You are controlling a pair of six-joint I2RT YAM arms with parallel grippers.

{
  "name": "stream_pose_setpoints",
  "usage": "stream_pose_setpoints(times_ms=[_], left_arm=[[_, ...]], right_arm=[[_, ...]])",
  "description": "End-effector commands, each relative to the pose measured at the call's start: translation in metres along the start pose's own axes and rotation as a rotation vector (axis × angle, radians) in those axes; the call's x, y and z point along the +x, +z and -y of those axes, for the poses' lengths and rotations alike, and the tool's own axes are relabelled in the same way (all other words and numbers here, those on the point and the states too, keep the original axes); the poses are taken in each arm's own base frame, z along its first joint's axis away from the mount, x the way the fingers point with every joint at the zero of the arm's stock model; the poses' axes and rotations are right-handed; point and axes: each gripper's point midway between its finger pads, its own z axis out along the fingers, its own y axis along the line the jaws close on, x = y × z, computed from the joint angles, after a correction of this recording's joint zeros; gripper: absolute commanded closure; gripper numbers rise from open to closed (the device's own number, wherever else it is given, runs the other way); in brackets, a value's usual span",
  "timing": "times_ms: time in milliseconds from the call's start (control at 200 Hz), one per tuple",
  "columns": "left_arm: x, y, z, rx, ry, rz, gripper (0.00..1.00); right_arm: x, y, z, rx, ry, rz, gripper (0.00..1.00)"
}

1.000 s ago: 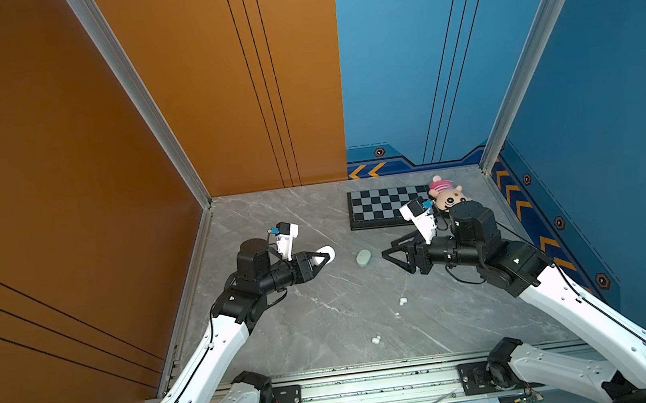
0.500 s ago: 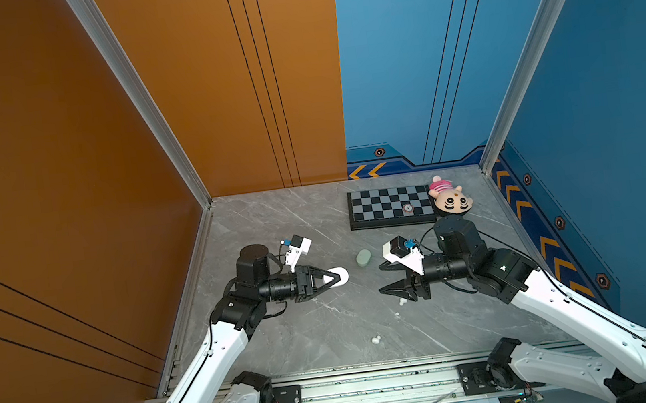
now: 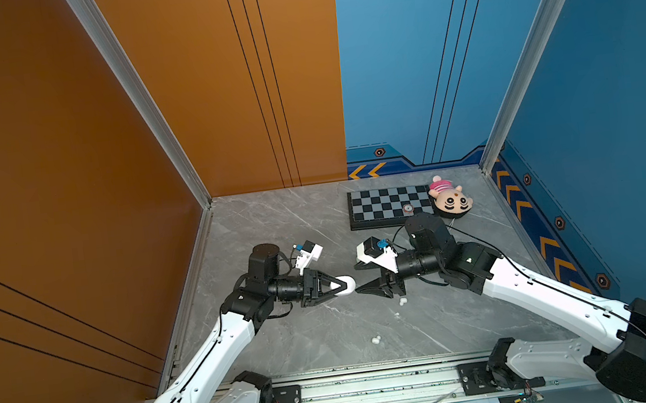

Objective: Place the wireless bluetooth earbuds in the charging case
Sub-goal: 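Move the right gripper to the white case in the left gripper and grasp it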

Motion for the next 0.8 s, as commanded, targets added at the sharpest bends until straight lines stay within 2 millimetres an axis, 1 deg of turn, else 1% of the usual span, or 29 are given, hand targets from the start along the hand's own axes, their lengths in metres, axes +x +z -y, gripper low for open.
stream_pose_setpoints(times_ms=[0, 105, 200, 290, 450, 661, 796], left_arm=[[0.006, 0.004, 0.006, 0.024, 0.029, -0.045, 0.82], [0.007, 0.008, 0.009, 0.031, 0.037, -0.065, 0.82], [0.010, 0.010, 0.008, 0.031, 0.036, -0.078, 0.82], [0.012, 0.012, 0.009, 0.032, 0.038, -0.084, 0.82], [0.012, 0.012, 0.009, 0.032, 0.042, -0.086, 0.82], [0.012, 0.013, 0.010, 0.035, 0.041, -0.092, 0.82], [0.012, 0.014, 0.012, 0.038, 0.043, -0.098, 0.82]], right_arm=[[-0.020, 0.003, -0.007, -0.037, -0.028, 0.048, 0.39], [-0.017, 0.007, -0.008, -0.037, -0.036, 0.035, 0.35], [-0.013, 0.009, -0.007, -0.031, -0.039, 0.023, 0.34], [-0.008, 0.012, -0.009, -0.036, -0.047, 0.003, 0.34], [0.009, 0.017, -0.016, -0.058, -0.069, -0.059, 0.35], [0.015, 0.019, -0.015, -0.046, -0.086, -0.077, 0.35], [0.018, 0.020, -0.011, -0.028, -0.090, -0.090, 0.39]])
